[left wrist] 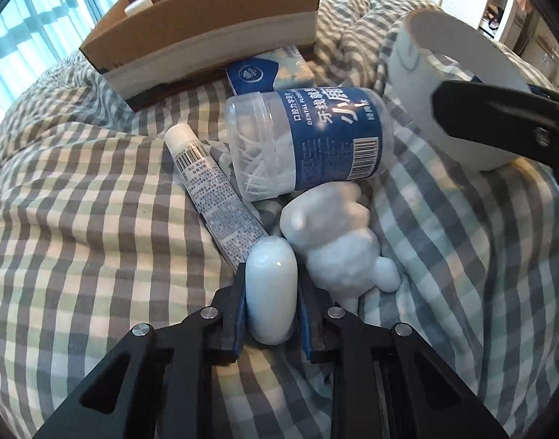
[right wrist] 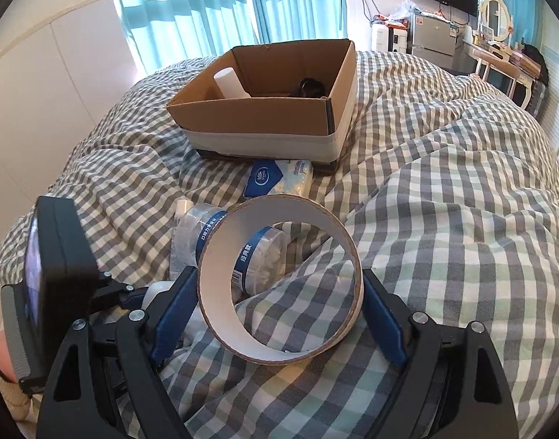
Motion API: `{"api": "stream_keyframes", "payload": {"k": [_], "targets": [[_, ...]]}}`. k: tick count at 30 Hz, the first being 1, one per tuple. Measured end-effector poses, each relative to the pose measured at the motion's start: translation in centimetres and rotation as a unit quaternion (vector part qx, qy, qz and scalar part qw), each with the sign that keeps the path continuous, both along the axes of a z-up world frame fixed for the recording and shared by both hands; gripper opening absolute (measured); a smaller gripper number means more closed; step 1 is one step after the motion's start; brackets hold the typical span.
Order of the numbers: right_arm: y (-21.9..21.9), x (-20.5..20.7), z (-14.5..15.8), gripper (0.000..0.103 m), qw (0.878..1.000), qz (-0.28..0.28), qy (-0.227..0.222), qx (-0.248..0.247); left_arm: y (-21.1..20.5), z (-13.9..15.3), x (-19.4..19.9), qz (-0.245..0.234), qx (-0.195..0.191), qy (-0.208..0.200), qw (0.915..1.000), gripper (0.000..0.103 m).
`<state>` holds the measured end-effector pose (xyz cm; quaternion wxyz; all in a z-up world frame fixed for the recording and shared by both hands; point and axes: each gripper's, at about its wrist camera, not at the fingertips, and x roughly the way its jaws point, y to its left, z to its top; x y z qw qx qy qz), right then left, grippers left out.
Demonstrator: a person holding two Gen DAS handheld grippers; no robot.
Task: Organize objects
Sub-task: 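Grasp the tape roll with the right gripper while the left grasps the white oval case, then carry the tape roll and oval case over the box and release them inside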
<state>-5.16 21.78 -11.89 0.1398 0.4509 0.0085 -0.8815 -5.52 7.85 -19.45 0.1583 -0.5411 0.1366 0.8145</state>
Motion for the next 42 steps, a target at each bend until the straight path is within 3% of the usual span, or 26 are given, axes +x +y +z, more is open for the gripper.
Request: {"api": "stream_keyframes", "payload": {"k": [7,14,19,24,32,42], "targets": [[-0.1,0.3,0.4,0.085,1.0,-0.005,0.004,0.007,-1.9,2.2,1.0,0.025,0.057,0.018,0.9979,0.023],[-0.2,1.0,1.4,0.085,1.0,-0.015,0.012,0.013,-2.5,3.2,1.8,0.034,0.084,0.024,0.9956,0.023],[-0.7,1.6,3.3,0.085,0.999,-0.01,0.034,0.015,-2.9,5.3,2.3,0.038,0.116,0.03,0.992,0.023],[-1.9,1.5,5.7,0.085,0.998,0.008,0.059,0.025,-4.5,8.6,1.4,0.052,0.136,0.067,0.987,0.023],[-3.2,-2.4,10.1,0.085,0.994,0.028,0.105,0.015,-6.6,13.9,-4.3,0.086,0.126,0.13,0.9797,0.023],[-4.1,-12.0,13.4,0.085,0.991,0.024,0.135,0.003,-6.0,18.1,-13.2,0.09,0.108,0.194,0.9708,0.023]]}}
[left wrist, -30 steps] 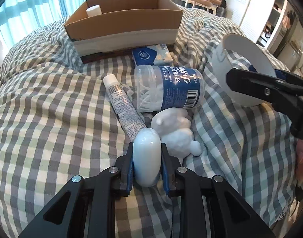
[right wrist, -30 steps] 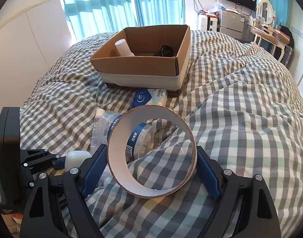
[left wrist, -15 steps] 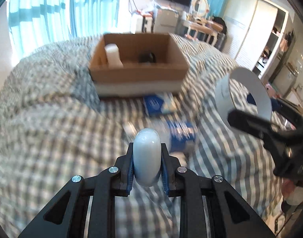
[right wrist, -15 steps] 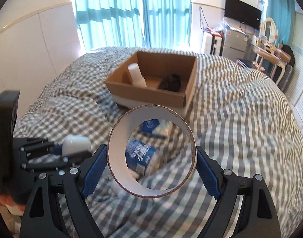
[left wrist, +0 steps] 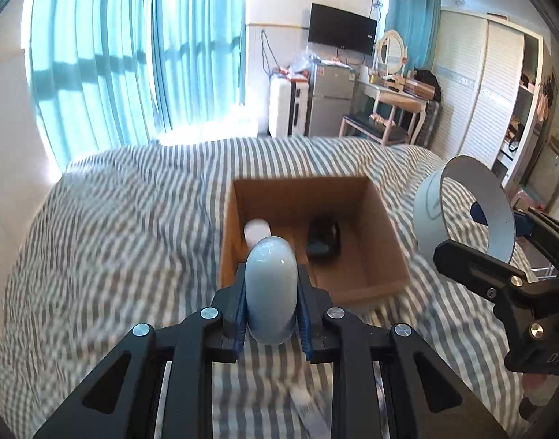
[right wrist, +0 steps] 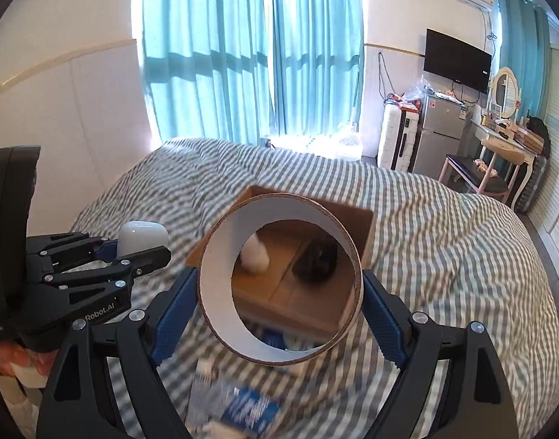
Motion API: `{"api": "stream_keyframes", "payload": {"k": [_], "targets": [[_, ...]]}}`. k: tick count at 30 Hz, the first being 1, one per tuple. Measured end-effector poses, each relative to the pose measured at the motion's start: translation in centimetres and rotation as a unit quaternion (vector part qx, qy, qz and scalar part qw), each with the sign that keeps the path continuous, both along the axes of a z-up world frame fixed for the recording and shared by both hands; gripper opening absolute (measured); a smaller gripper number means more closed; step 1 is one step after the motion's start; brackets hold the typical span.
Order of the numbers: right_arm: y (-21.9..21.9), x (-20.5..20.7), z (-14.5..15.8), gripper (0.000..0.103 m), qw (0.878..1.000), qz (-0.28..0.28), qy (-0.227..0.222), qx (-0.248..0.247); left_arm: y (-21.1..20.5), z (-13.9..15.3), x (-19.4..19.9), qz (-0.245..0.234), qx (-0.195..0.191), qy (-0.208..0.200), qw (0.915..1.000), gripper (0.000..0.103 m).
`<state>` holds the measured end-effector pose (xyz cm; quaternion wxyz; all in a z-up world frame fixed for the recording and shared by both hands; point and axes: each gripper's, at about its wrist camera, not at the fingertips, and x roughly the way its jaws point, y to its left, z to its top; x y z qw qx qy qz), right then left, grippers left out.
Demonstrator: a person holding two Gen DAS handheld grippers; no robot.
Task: Organize objects
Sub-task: 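Carry the tape roll and oval case over the box and release them inside, then move both open grippers back toward the remaining items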
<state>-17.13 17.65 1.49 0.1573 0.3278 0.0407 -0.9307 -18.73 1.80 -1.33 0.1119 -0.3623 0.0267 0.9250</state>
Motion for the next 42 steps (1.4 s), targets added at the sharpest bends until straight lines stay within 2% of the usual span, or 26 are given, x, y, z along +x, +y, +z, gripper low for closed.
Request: {"api": "stream_keyframes", "payload": {"k": [7,14,22,25,28,29,30,31,32,33,36,38,42], "targets": [[0.5,-7.9,-1.5,0.085,1.0,-0.017,-0.019,0.007,1.1,-0.9,-7.5,-0.016,-0.015,-0.001,0.9998,0.023],[0.1,-13.7,-5.5,0.085,0.998,-0.018,-0.052,0.032,2.0,-4.0,-12.4,-0.04,-0.037,-0.021,0.9983,0.023],[0.1,-15.0,-8.3,0.085,0.997,-0.01,-0.067,0.041,2.7,-7.4,-13.8,-0.048,-0.043,-0.038,0.9972,0.023],[0.5,-15.2,-8.4,0.086,0.997,-0.006,-0.072,0.032,2.7,-7.4,-13.8,-0.051,-0.045,-0.028,0.9973,0.023],[0.7,-14.9,-8.2,0.086,0.997,-0.008,-0.076,0.024,2.6,-6.9,-13.3,-0.05,-0.037,-0.017,0.9979,0.028],[0.9,-14.6,-7.9,0.086,0.997,-0.012,-0.075,0.021,2.6,-6.6,-13.1,-0.05,-0.036,-0.013,0.998,0.036],[1.1,-14.2,-7.5,0.088,0.997,-0.015,-0.073,0.018,2.6,-6.2,-13.0,-0.048,-0.036,-0.011,0.9981,0.054],[1.2,-13.7,-7.1,0.089,0.997,-0.018,-0.069,0.014,2.4,-5.6,-12.7,-0.044,-0.035,-0.006,0.9984,0.064],[1.4,-13.4,-6.5,0.089,0.998,-0.02,-0.066,0.012,2.4,-5.1,-12.3,-0.039,-0.035,0.0,0.9987,0.081],[1.7,-12.8,-5.8,0.089,0.998,-0.023,-0.06,0.009,2.3,-4.4,-12.0,-0.034,-0.033,0.008,0.9988,0.087],[2.1,-11.3,-3.6,0.091,0.999,-0.034,-0.041,0.009,1.8,-2.1,-10.4,-0.025,-0.031,0.03,0.9988,0.089],[2.3,-9.9,-1.8,0.091,0.999,-0.041,-0.025,0.01,1.5,-0.9,-9.3,-0.017,-0.034,0.037,0.9986,0.094],[2.7,-6.1,1.8,0.095,0.999,-0.051,0.013,0.01,0.6,1.4,-6.5,-0.007,-0.038,0.054,0.9978,0.098]]}}
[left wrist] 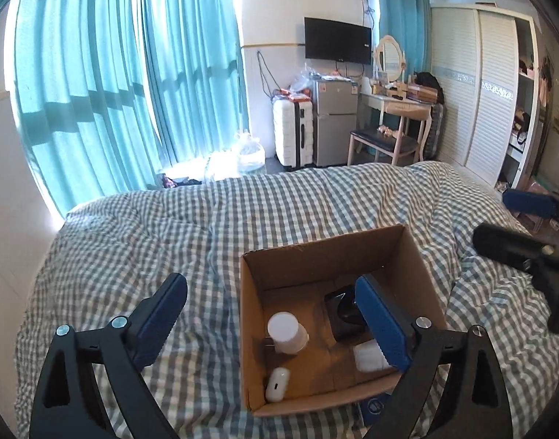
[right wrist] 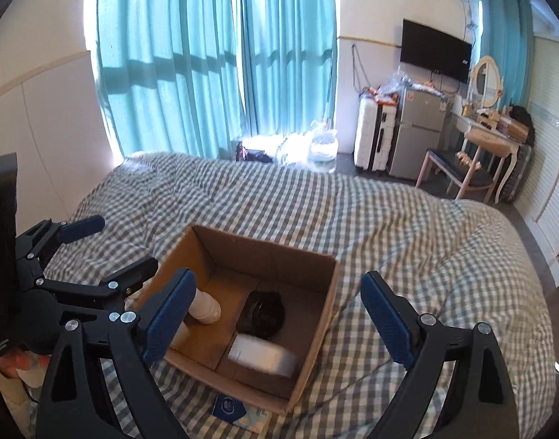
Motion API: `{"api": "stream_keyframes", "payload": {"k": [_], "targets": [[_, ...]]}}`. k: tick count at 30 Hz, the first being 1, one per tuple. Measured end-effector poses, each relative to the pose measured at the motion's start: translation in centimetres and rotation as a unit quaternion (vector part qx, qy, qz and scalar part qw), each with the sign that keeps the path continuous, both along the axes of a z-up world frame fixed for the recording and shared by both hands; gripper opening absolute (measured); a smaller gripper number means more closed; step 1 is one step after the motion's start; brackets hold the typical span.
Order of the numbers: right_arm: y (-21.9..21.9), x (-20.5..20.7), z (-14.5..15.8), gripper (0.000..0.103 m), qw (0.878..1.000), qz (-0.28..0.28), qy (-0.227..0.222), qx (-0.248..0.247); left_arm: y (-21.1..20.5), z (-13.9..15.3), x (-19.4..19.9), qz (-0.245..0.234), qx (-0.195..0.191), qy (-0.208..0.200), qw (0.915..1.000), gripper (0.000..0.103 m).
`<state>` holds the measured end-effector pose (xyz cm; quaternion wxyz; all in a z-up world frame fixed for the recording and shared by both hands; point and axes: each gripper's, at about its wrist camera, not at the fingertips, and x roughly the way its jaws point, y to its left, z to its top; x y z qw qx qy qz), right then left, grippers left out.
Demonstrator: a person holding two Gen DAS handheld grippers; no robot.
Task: Organize objects
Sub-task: 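Move both open grippers back toward the remaining items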
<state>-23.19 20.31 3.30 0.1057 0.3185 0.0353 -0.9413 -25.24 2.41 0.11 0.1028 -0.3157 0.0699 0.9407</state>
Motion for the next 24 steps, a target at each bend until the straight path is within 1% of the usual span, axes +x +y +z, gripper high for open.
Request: {"api": "stream_keyframes", "payload": {"k": [3,5,8,12,16,19,21,24], "targets": [[-0.1,2.8,1.8,0.098,1.0,-0.011,0.016,0.011,-0.9,1.1,2.7,0.01,0.0,0.004,0.9999,0.099],[-0.4,4.5,2.3,0.098,1.0,-0.01,0.016,0.024,-1.3,1.3,4.1,0.011,0.003,0.001,0.9999,0.099],[-1.2,7.3,2.2,0.098,0.999,0.009,0.007,0.045,-2.3,1.2,6.2,0.019,0.004,-0.011,0.9997,0.099],[-1.6,10.3,1.2,0.098,0.999,0.018,-0.005,0.04,-3.5,-0.3,8.9,0.034,0.018,-0.035,0.9986,0.099],[-1.9,12.5,-1.7,0.098,0.999,0.029,-0.036,0.023,-4.0,-2.6,11.7,0.047,0.04,-0.054,0.9966,0.099],[-2.6,13.8,-4.9,0.098,0.997,0.03,-0.058,0.03,-4.0,-4.6,13.0,0.06,0.047,-0.068,0.9947,0.099],[-3.2,14.6,-7.7,0.098,0.995,0.032,-0.09,0.029,-4.1,-6.1,13.5,0.067,0.044,-0.077,0.9938,0.099],[-4.1,15.3,-11.8,0.098,0.989,0.036,-0.14,0.019,-4.4,-8.5,14.4,0.076,0.023,-0.087,0.993,0.099]]}}
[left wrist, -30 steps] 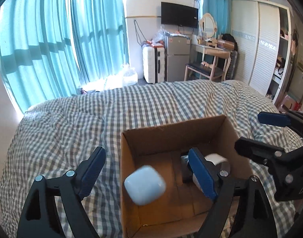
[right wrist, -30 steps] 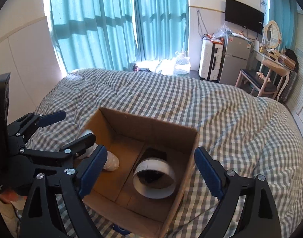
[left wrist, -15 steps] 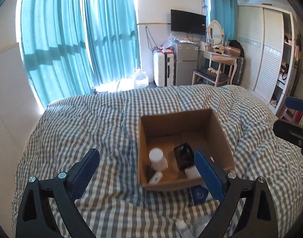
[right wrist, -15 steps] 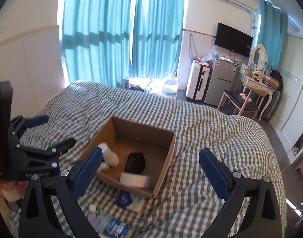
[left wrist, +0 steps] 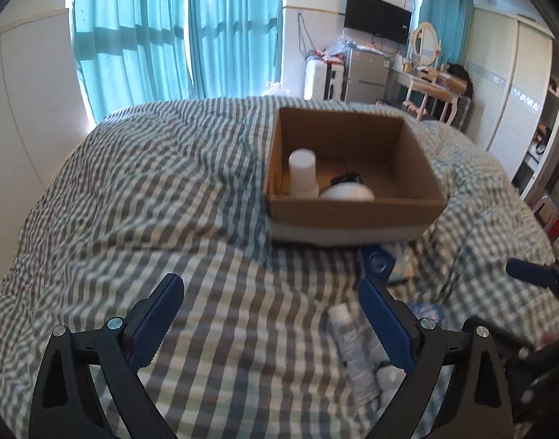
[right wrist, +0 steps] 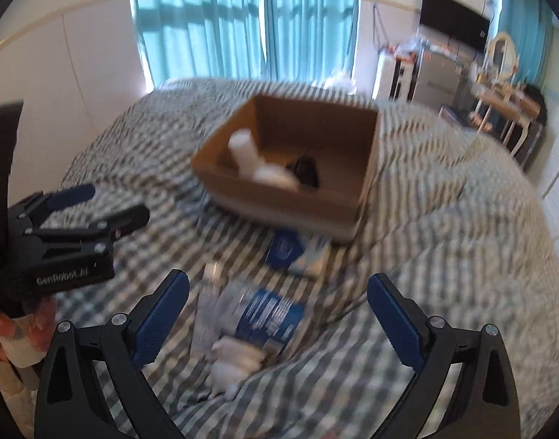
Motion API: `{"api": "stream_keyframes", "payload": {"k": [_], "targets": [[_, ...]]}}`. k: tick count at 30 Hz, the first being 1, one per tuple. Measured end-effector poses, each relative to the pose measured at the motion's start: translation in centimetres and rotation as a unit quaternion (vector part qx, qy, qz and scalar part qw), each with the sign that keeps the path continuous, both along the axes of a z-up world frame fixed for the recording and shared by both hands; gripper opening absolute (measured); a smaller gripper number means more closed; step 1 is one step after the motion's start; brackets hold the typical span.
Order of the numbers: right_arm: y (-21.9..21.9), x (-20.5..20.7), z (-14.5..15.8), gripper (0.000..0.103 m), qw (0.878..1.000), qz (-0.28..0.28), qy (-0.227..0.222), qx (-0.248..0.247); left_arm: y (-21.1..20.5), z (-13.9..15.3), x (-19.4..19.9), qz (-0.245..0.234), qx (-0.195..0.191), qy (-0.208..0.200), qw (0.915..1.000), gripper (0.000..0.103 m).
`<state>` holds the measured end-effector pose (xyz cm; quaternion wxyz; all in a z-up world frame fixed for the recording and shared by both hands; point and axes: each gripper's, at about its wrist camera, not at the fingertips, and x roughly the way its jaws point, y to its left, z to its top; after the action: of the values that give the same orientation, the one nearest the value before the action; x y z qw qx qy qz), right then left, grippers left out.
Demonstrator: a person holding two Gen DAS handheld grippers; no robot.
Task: Organize objects
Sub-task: 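Move both open grippers back toward the remaining items, then grasp the white plush toy with the right gripper while the left grasps the toothpaste tube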
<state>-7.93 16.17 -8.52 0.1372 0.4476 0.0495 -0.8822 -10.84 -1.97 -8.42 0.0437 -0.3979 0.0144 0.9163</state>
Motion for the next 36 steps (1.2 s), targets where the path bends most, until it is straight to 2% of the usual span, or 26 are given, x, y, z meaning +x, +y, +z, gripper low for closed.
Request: {"api": "stream_keyframes", "payload": {"k": [3,6,11,14,16,18,21,25,29,31,36], "targets": [[-0.8,0.5,-3.3,0.098,0.999,0.0,-0.039,0.011,-0.4,-2.1,0.7,0.001,-0.012,-0.015,0.9998,0.099],[-1.4,0.9,-5.7,0.098,0.997,0.006,-0.07,0.022,-0.9,-4.1,1.2,-0.002,-0.008,-0.036,0.9993,0.099],[-2.6,0.9,-8.0,0.093,0.994,0.022,-0.091,0.055,-1.4,-5.5,1.9,-0.008,-0.002,-0.051,0.9987,0.099],[-3.0,0.8,-8.3,0.091,0.993,0.023,-0.091,0.067,-1.7,-5.6,1.9,-0.008,0.007,-0.052,0.9986,0.099],[-2.9,0.7,-8.3,0.086,0.993,0.02,-0.094,0.069,-1.8,-5.7,2.0,-0.008,0.006,-0.053,0.9986,0.099],[-2.6,1.0,-8.2,0.076,0.993,0.019,-0.098,0.068,-1.6,-5.7,2.0,-0.007,0.004,-0.052,0.9986,0.099],[-2.4,1.7,-8.0,0.069,0.992,0.025,-0.103,0.061,-1.6,-5.6,1.9,-0.006,0.001,-0.053,0.9986,0.099],[-2.6,2.4,-8.2,0.068,0.991,0.042,-0.111,0.057,-1.4,-5.6,1.9,-0.005,-0.003,-0.054,0.9985,0.099],[-3.3,1.4,-10.1,0.067,0.988,0.055,-0.137,0.051,-1.5,-5.6,1.9,-0.005,-0.002,-0.054,0.9985,0.099],[-3.2,0.6,-11.0,0.056,0.987,0.047,-0.14,0.06,-1.5,-5.6,1.9,-0.006,-0.002,-0.054,0.9985,0.099],[-2.2,1.5,-9.2,0.052,0.989,0.059,-0.134,0.013,-1.0,-5.7,2.0,-0.007,-0.009,-0.058,0.9982,0.099]]}}
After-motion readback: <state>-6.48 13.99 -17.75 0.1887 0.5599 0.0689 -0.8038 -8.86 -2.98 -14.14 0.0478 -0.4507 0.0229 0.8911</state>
